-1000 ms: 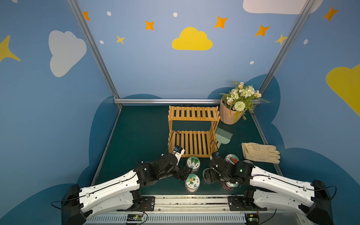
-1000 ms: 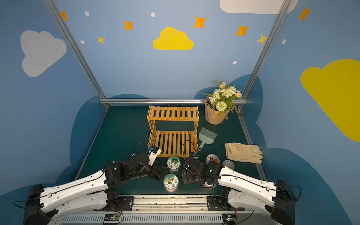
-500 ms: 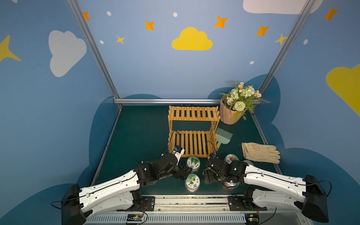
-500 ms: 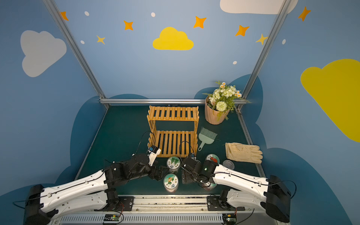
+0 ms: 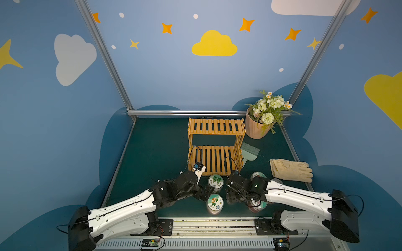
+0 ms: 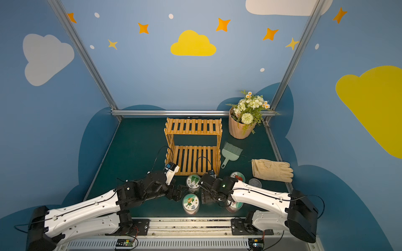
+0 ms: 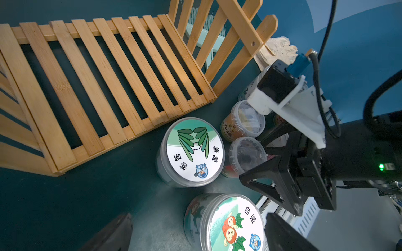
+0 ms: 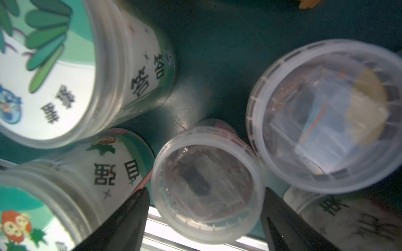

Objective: Place the seed container on the shelf
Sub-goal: Pick up the seed jar at the center of the board.

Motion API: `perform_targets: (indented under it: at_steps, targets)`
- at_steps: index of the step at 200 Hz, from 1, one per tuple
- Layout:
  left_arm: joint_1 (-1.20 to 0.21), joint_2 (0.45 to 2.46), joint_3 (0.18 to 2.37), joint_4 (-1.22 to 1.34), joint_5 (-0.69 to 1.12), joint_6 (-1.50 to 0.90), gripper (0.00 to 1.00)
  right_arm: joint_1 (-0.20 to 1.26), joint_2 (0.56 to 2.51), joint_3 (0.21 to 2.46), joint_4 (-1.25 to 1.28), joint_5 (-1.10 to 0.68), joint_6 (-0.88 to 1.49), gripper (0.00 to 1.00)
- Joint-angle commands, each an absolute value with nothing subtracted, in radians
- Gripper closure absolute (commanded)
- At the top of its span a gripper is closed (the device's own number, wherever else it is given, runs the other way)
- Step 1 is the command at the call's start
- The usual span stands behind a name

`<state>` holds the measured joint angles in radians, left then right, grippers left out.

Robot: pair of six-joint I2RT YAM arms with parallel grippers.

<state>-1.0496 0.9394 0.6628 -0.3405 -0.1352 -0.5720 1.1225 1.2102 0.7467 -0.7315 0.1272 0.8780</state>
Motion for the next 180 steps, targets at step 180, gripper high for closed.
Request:
perform_targets:
  at_steps: [180]
  targets:
    - [-1.035,0.964,0.694,-0.35,-0.126,-0.559,0.0,1.098,1.226,0.755,-0.728,0.126,0.859,0.18]
